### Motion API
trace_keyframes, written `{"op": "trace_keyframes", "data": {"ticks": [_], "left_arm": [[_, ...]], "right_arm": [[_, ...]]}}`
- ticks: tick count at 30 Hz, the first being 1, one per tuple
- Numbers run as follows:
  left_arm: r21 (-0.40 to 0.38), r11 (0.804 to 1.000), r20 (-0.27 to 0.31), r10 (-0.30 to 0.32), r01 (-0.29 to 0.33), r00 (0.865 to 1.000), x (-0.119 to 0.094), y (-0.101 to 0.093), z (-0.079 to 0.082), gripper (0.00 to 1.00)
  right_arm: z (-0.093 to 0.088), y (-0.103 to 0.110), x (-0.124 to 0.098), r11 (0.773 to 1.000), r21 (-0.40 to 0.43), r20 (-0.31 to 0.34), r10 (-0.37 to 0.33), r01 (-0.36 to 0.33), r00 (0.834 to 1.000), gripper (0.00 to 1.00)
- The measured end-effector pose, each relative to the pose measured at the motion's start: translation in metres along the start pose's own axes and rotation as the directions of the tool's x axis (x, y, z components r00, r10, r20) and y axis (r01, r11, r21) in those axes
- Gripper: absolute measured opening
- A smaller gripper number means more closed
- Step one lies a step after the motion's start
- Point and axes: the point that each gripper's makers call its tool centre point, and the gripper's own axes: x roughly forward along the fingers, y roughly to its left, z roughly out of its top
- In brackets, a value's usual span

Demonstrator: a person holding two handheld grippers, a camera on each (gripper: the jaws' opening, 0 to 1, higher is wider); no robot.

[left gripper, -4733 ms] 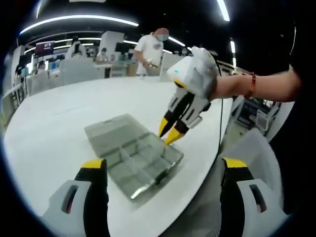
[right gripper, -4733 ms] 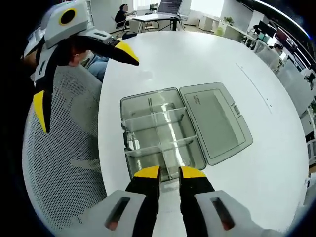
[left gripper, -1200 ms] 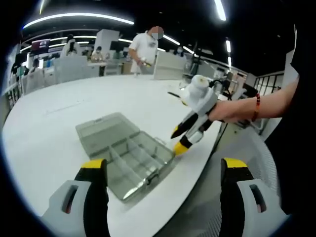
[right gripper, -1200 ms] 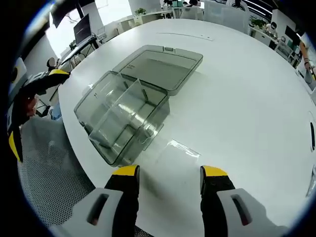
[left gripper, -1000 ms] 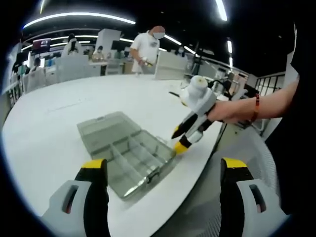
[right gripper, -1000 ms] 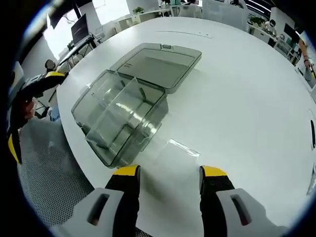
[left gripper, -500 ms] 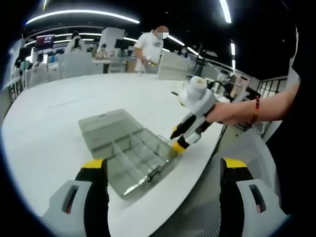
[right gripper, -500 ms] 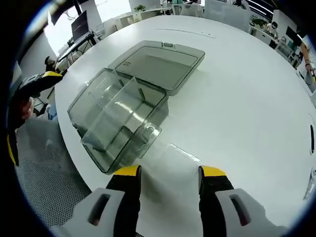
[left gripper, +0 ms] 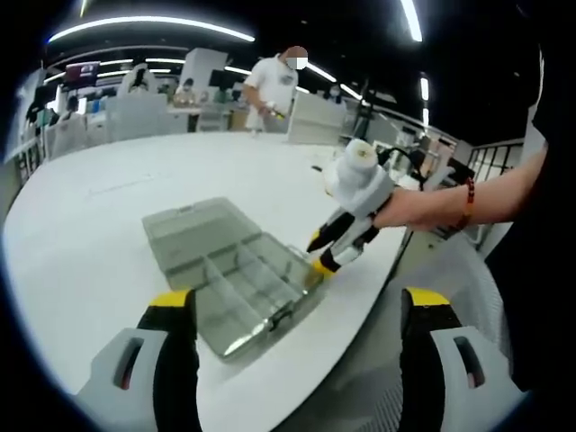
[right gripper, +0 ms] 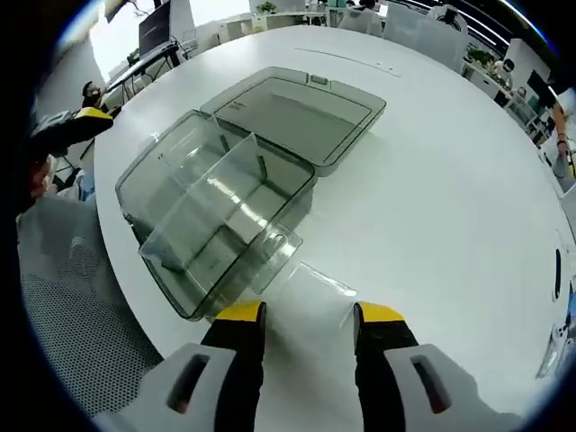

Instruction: Insert the divider into the dual guide fixture by aligning both edges with the guide slots and pushing it downward to the bottom, including one-sided entry, uneven engagement, binding, and posture correction.

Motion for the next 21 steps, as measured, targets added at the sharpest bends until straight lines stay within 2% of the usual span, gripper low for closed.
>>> {"op": "trace_keyframes", "data": {"ticks": [6, 17, 21], "left_arm": [[-0.002, 1.0, 0.011, -0.003, 0.003, 1.0, 0.001, -0.001, 0.003, 0.92], [-0.007, 1.0, 0.016, -0.002, 0.002, 1.0, -0.001, 0.0, 0.004, 0.92], [-0.003, 1.0, 0.018, -0.008, 0.008, 1.0, 0.001, -0.002, 0.006, 0.92]], "right_arm": [[-0.001, 0.0, -0.001, 1.0, -0.008, -0.009, 0.001, -0.001, 1.0, 0.29], [-0.008, -0.007, -0.006, 1.0, -0.015, -0.034, -0.02, 0.02, 0.999, 0.28], [-0.011, -0.01, -0.009, 1.0, -0.006, -0.024, -0.03, 0.03, 0.999, 0.28]]}}
